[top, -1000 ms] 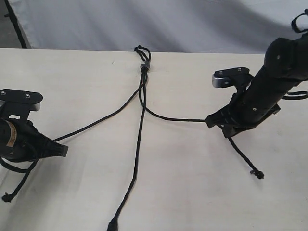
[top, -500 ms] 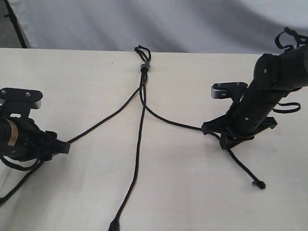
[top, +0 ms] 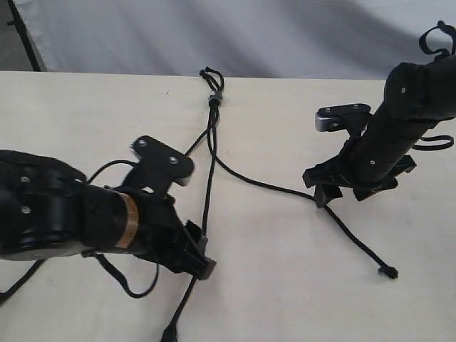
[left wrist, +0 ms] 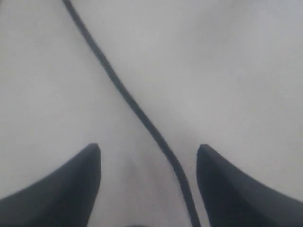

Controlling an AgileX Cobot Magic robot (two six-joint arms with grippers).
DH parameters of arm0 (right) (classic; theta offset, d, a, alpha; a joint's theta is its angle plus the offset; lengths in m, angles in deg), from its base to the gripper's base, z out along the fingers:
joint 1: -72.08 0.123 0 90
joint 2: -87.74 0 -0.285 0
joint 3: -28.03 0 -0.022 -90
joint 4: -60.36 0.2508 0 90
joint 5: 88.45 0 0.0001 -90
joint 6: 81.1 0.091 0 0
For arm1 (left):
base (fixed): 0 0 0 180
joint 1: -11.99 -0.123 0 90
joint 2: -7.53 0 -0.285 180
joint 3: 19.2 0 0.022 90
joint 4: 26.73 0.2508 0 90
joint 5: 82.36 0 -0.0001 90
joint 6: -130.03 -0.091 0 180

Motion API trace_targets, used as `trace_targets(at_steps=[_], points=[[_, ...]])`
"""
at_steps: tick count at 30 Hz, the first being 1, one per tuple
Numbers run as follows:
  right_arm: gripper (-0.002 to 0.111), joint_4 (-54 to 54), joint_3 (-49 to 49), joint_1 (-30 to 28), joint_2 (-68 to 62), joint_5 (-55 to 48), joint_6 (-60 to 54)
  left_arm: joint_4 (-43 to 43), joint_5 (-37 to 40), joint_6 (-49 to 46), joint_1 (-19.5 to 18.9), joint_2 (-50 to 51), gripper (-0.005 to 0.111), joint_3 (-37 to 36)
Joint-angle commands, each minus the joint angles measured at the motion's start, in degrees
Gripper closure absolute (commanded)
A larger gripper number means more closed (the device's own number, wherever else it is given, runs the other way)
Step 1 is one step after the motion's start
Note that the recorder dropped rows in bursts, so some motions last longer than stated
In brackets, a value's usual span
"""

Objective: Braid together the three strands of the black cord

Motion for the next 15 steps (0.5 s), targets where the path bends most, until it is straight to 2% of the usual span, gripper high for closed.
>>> trace_targets(at_steps=[1,7,10,13,15], points=[[0.040,-0.51,0.10,-0.03,2.09,-1.01,-0.86,-0.03,11.36,-2.12,5.14,5.43,0.050,6.35],[0.040,-0.51,0.10,-0.03,2.21,-1.81,-0.86,-1.76,13.39,-2.12,5.58,12.02,0.050,10.40],[0.040,-0.51,0.10,-0.03,2.21,-1.51,-1.00,-1.76,10.84,-2.28,5.58,13.56,0.052,10.50],[0.040,-0.51,0.10,-0.03,2.21,-1.51,-1.28,-1.76,10.91,-2.81,5.58,14.14,0.062,10.50],[0.040,-0.51,0.10,-0.03,2.21,-1.51,-1.28,-1.76,12.47,-2.81,5.58,14.17,0.077,10.50]])
